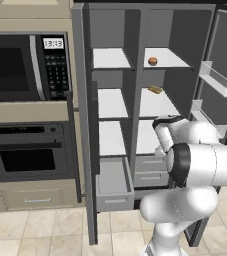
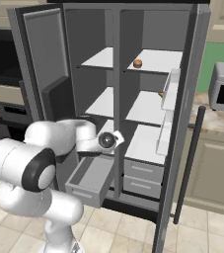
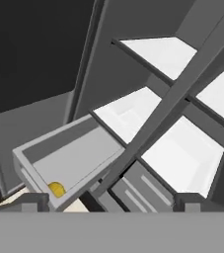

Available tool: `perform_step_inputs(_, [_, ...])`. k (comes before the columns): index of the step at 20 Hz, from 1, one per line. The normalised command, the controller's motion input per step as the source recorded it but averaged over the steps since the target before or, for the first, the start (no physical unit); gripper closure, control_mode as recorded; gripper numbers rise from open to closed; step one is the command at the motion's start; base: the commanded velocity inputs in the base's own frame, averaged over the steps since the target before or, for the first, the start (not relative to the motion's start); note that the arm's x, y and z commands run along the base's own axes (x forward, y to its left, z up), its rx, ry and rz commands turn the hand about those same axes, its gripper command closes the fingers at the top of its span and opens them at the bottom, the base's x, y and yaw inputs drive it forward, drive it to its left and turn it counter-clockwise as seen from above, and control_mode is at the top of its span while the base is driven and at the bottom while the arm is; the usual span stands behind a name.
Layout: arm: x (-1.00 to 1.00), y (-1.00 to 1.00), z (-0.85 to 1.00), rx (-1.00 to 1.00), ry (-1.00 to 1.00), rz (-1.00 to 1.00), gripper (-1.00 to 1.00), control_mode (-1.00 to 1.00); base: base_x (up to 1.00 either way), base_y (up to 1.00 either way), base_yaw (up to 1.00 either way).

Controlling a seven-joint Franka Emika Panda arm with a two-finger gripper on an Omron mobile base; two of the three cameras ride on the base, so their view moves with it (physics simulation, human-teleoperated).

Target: Take the lemon and tangerine from the fridge shelf and place them in the freezer drawer to begin freezing them.

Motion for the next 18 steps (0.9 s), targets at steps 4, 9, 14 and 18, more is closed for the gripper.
perform_step_inputs(4, [-0.2, -0.04, 1.0, 0.1, 0.1, -0.25, -1.0, -1.0, 0.0, 0.0, 0.0])
perform_step_inputs(9, [-0.61, 0.23, 0.77, 0.09, 0.07, -0.4, -1.0, -1.0, 0.0, 0.0, 0.0])
perform_step_inputs(14, [-0.83, 0.42, 0.38, 0.07, 0.13, -0.39, -1.0, -1.0, 0.0, 0.0, 0.0])
perform_step_inputs(18, [-0.75, 0.48, 0.09, 0.06, 0.21, -0.33, -1.0, -1.0, 0.0, 0.0, 0.0])
